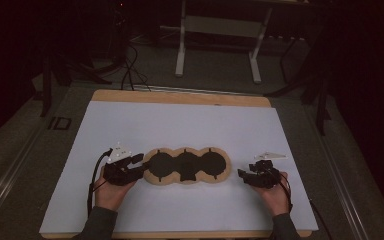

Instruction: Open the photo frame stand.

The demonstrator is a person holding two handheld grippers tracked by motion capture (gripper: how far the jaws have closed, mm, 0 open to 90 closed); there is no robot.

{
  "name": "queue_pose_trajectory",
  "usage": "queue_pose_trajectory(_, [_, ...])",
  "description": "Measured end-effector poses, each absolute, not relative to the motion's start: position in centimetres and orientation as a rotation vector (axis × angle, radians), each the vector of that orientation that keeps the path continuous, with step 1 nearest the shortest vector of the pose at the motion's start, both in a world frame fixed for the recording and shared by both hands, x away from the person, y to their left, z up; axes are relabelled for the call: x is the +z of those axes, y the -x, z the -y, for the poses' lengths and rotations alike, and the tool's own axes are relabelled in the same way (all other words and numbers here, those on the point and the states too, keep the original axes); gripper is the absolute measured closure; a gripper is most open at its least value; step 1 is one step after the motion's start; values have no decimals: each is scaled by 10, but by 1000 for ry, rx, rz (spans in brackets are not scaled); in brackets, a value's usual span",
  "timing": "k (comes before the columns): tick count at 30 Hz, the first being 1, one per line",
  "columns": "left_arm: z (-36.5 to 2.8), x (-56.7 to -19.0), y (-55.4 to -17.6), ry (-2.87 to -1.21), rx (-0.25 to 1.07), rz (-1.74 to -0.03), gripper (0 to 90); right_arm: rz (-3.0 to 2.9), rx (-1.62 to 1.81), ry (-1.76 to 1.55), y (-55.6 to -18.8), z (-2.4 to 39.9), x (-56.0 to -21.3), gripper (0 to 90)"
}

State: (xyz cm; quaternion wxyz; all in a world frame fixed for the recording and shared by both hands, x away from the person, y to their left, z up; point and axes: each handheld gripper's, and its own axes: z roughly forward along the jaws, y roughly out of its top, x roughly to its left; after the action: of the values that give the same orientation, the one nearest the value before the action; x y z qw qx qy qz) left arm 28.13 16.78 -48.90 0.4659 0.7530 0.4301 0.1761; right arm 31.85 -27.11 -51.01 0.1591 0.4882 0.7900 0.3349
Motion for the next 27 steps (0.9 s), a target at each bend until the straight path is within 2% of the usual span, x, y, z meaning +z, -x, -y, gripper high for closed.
queue_pose_trajectory(17, [-127, -498, -274, -1983, 376, -895, 719, -2129, 1000, -1380, -324, 285, -516, 429])
queue_pose_trajectory(25, [-105, -507, -271, -2023, 348, -865, 895, -2132, 993, -1332, -322, 279, -515, 425])
queue_pose_trajectory(27, [-101, -510, -271, -2036, 343, -857, 900, -2127, 1002, -1326, -322, 279, -514, 428])
